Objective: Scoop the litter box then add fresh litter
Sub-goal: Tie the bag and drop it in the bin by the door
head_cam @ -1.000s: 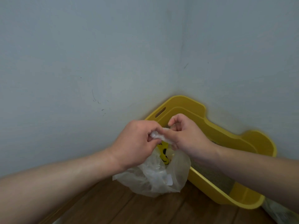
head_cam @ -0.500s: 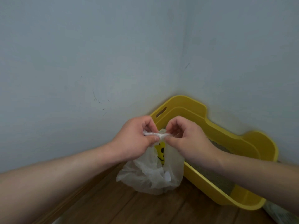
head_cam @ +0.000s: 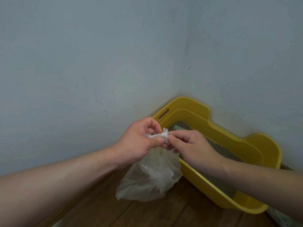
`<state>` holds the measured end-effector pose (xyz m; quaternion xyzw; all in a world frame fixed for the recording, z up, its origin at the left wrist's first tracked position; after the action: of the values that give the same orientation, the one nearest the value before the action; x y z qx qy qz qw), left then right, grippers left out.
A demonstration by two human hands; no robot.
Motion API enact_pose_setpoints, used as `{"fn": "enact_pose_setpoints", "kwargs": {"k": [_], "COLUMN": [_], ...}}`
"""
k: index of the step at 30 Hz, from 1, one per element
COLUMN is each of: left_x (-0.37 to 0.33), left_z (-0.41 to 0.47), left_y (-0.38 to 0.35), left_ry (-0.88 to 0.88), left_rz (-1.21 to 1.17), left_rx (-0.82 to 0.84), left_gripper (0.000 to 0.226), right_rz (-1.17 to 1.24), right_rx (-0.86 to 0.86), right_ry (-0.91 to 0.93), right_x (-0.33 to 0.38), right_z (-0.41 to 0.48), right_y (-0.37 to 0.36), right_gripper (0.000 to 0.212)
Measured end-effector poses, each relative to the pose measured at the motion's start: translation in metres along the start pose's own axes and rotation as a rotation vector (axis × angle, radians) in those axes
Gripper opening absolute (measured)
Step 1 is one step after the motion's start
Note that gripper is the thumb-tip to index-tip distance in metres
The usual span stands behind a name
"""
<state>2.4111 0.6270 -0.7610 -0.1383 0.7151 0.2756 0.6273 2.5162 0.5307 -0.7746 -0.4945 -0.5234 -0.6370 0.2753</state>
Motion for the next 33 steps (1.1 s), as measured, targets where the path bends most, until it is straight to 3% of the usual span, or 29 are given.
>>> {"fn": "enact_pose_setpoints", "kwargs": {"k": [5,9,16,21,23,28,33], "left_x": [0.004,0.006,0.011,0.013,0.014,0.013,0.006], "left_z": [-0.004,-0.003,-0.004,-0.005,-0.006,-0.007,-0.006], "left_y": [-0.009,-0.009,-0.014,-0.009,-0.008,-0.013,-0.009], "left_ry": [0.052,0.051,0.094,0.108,0.111,0.065,0.007], "left_rz": [-0.112,-0.1,-0.225,-0.299,-0.285,-0.089,0.026], "left_rx": [0.077,0.098,0.196,0.162,0.136,0.125,0.074], "left_gripper": [0.021,0.022,0.019,0.012,0.013,0.017,0.025], "right_rz": [0.168,0.193,0.167,0.061,0.042,0.129,0.195], "right_rx": [0.118,0.118,-0.067,-0.217,-0.193,-0.041,-0.106], "right_ry": [0.081,0.092,-0.013,-0.117,-0.162,-0.105,-0.069], "right_x": [0.007,0.005,-0.007,-0.01,-0.013,-0.006,-0.008], "right_z": [-0.002,-0.002,0.004,0.0,-0.001,-0.001,0.0], "right_y": [-0.011,-0.011,0.0,0.01,0.01,-0.001,0.006], "right_gripper": [0.021,0.027,0.029,0.028,0.036,0.013,0.009]}}
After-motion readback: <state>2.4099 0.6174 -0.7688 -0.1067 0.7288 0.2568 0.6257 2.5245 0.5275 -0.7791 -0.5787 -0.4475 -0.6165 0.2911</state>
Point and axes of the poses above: each hand's wrist, its own z-axis towards the middle knuckle, its own y-axis out of the back of the hand, x = y × z, the point moved 7 cm from there along z, towards the middle knuckle, and after that the axes turned 1 degree about x, right-handed, at the moved point
